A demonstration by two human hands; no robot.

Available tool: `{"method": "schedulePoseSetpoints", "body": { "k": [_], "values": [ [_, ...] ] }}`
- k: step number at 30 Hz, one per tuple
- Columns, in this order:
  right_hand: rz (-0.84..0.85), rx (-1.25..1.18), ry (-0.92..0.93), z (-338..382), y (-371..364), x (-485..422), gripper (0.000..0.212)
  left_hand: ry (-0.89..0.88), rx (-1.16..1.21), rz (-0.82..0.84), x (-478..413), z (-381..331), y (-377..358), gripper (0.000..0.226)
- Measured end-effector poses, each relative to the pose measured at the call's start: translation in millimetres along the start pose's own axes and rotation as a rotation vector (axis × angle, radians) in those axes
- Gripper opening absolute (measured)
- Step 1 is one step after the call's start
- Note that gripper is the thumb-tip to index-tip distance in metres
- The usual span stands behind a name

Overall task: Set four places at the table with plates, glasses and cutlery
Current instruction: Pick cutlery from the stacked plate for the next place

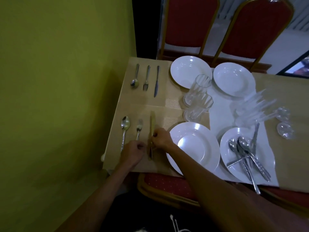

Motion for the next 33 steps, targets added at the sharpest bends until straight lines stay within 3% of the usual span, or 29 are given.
{"method": "schedulePoseSetpoints", "body": {
  "k": [5, 8, 21, 33],
  "values": [
    [0.030, 0.081, -0.043, 1, -9, -9, 0.024, -0.114, -0.116, -0.161, -5, 3, 24, 0.015],
    [-0.005, 0.114, -0.079, -4, -10, -12, 0.026, -0.181, -0.186, -0.190, -7, 2, 27, 0.008],
    [-0.110, 0.098, -0.214, -14, -11, -17, 0.032, -0.233, -0.279, -0.147, -21, 5, 19, 0.010],
    [-0.128, 0.109, -0.203, -20, -15, -19, 0.034, -0.268, -0.272, -0.140, -21, 6, 16, 0.011]
  ]
}}
Point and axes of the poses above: each hand's wrist, its own x-axis away from the middle knuckle, its own y-axis out of the back of the hand, z = x × y, the point moved 7 cm from there along -x, towards the middle knuckle, and after that the axes turned 6 degrees about x, right-handed, at the moved point
